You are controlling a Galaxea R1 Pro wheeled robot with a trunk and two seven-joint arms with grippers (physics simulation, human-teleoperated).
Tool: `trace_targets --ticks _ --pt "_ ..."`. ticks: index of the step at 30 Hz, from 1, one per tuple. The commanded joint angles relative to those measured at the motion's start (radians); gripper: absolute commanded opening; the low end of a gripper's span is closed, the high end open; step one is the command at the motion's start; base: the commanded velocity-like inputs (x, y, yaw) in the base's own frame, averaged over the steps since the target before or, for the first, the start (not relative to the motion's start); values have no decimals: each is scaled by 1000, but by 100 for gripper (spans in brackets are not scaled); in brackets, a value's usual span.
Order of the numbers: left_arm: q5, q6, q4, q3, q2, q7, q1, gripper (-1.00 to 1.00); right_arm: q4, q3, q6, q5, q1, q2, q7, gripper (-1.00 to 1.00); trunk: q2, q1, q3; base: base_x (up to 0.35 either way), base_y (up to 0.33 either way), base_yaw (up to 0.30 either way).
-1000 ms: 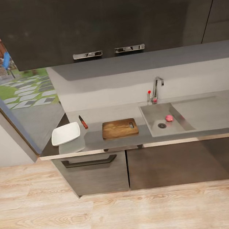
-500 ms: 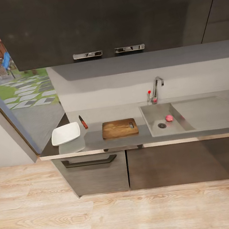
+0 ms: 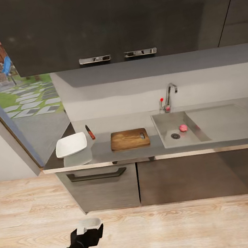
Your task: In the kitchen, take the Vidalia onion out of the sink, dice it on the chopping board with the paring knife, put the diced onion into the bowl on the countertop, then place both the paring knife and the chopping board into the sink.
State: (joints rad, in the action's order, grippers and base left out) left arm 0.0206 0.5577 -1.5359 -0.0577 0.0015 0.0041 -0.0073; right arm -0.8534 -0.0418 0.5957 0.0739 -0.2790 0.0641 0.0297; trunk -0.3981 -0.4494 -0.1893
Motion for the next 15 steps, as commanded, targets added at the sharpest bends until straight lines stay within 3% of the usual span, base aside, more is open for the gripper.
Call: trace_targets --ticks 1,5,10,15 --pt "1 18 -6 -20 0 1 -1 100 1 -4 1 7 0 1 3 100 -2 -1 -2 0 0 0" --pt "-1 34 -13 -62 -2 3 -2 100 4 -4 3 7 0 1 2 100 -2 -1 -2 0 0 0" --pt "-2 38 -14 -75 -3 3 -2 100 5 -4 4 7 0 1 0 100 -2 -1 -2 0 -25 0" --pt "-2 39 -15 -78 -3 4 -2 100 6 -4 3 7 0 2 0 100 -2 -1 -2 0 -210 -39"
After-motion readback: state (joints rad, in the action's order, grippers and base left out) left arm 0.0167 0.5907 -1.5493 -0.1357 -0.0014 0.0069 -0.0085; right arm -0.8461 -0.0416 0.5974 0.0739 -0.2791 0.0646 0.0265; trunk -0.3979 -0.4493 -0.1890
